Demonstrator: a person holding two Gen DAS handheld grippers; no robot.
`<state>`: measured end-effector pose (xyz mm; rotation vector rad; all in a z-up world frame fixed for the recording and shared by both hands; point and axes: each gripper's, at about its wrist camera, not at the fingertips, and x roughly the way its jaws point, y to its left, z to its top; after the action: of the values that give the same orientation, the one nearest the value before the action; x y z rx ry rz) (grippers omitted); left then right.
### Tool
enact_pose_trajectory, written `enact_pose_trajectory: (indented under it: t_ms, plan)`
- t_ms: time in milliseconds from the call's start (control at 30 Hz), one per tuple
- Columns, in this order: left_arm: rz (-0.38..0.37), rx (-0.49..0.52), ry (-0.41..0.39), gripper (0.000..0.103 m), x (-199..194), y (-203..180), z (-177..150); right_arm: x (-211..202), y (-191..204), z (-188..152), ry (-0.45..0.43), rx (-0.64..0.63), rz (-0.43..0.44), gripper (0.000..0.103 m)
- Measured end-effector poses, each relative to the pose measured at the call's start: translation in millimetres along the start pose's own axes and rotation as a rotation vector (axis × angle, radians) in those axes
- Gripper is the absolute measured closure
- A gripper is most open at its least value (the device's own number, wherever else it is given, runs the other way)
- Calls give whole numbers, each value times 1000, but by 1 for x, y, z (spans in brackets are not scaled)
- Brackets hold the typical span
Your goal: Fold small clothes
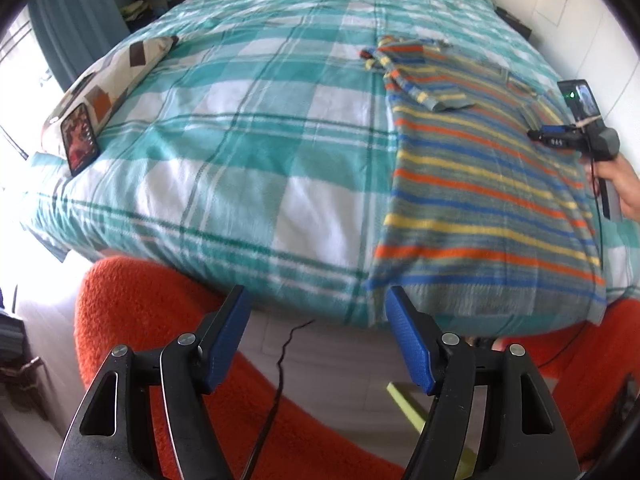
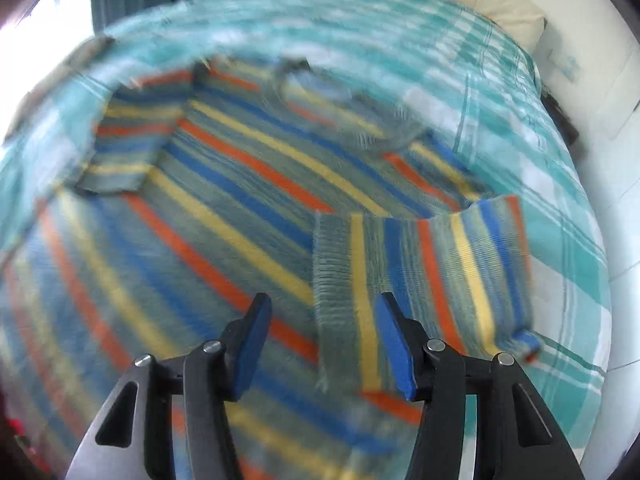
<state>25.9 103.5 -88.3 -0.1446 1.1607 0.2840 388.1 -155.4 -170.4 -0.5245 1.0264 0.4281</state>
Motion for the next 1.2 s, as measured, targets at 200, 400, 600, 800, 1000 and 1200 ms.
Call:
enact_pose_trajectory:
  t_ms: [200, 400, 600, 800, 1000, 1200]
  plan:
    - [11, -59, 38, 31, 7, 19, -13, -69, -120, -32, -173, 415, -33, 99]
    - [-21, 4, 36, 31, 11, -6, -4, -114, -270, -126, -208, 862, -146, 99]
    - [-33, 116, 3, 31, 0, -42, 2, -104, -298, -178, -152, 996, -125, 99]
    - [-12, 102, 22, 31, 2, -37, -1, -72, -277, -204, -27, 1045, -155, 99]
    - [2, 80, 35, 31, 5, -29, -4, -72, -274, -223, -23, 1051, -147, 100]
    - [0, 77, 41, 31, 7, -27, -5, -82, -277, -226, -10, 1034, -157, 100]
